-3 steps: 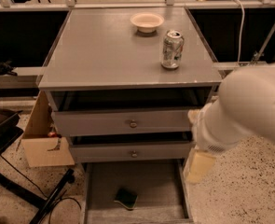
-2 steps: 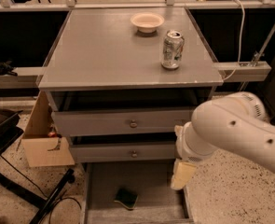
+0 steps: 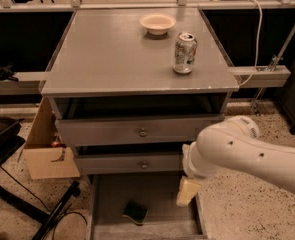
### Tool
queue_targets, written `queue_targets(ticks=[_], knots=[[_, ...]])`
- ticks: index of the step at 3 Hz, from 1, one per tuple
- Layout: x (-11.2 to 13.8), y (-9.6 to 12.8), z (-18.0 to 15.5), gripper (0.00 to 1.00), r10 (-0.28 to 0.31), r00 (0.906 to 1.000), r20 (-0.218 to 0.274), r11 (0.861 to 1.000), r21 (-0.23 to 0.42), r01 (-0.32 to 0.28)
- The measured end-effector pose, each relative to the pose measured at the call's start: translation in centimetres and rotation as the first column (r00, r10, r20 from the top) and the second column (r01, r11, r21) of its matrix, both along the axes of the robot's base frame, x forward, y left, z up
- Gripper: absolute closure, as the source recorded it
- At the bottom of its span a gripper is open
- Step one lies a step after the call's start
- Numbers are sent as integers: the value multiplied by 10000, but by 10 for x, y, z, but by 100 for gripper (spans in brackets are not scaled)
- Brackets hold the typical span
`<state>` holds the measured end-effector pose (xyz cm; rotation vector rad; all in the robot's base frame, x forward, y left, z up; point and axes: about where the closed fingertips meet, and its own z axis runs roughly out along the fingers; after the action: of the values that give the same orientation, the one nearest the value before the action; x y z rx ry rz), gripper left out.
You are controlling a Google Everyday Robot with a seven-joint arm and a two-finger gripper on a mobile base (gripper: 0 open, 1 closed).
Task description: Pick sponge from bottom drawer and place on counter
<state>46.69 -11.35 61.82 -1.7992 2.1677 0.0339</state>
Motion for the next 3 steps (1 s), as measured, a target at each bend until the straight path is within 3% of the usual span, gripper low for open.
queue_targets(ticks=[1,2,3], knots=[[3,7,-49,0,-68,9999,-105,10000,-53,68],[-11,12,-127,0,-218,9989,-417,9996,165,225],[3,19,-192,0,-563,9980,-276,9937,952,587]])
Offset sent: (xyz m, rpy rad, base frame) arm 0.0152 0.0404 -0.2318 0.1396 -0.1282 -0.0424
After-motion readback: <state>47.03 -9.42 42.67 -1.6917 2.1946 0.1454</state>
